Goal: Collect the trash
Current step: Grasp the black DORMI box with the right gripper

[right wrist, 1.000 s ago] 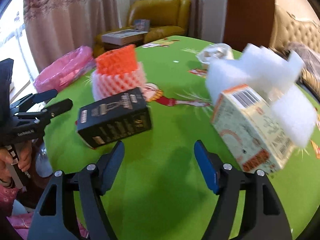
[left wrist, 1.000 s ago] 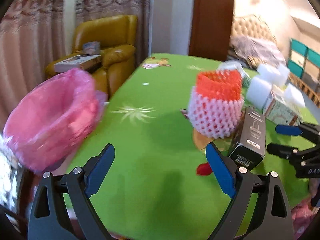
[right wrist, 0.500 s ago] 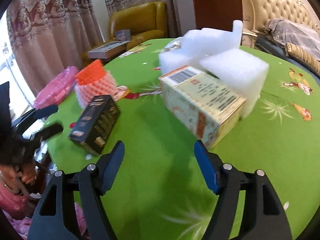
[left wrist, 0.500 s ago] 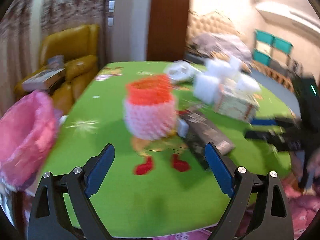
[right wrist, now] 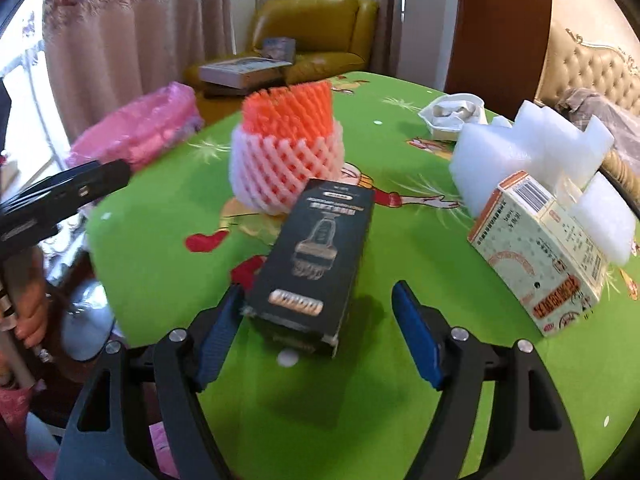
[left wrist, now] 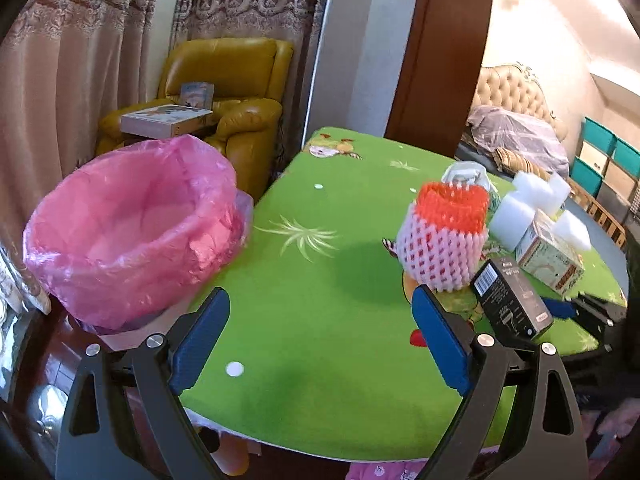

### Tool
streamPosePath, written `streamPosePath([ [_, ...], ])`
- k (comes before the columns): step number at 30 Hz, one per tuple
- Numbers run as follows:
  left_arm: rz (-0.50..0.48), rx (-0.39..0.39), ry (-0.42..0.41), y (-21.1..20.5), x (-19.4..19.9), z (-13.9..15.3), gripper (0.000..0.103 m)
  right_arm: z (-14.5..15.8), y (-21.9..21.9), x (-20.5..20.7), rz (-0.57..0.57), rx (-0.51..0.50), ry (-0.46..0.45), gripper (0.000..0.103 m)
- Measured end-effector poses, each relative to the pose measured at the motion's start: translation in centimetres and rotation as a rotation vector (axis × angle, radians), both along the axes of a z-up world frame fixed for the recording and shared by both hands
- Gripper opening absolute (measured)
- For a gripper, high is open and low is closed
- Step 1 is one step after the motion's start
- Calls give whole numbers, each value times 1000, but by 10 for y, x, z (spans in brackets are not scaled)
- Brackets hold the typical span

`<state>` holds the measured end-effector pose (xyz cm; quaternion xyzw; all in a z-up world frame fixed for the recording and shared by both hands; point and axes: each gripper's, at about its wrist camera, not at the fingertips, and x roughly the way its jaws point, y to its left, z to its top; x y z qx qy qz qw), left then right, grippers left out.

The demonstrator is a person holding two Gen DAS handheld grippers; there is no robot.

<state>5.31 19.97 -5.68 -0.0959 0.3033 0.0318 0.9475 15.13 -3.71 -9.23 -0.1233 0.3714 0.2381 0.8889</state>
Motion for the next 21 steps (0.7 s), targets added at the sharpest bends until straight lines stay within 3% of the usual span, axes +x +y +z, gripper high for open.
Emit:
streamPosePath([
  [1,-5,9,5,-3,2,-2,86,0,-6,3,-11,4,-8,60],
  [2,-9,17,11,-7,4,-4,86,1,-14,5,-12,13,0,39],
  [10,-110,40,48,-59,34,-4,90,14,-74,0,-92,97,-52,38],
  [19,-180,130,101,-119,93,-6,90,11,-108,4,-139,178,-22,38],
  [21,-188,131,122,-123,103,-9,82,12,-110,2,-136,183,-30,38],
])
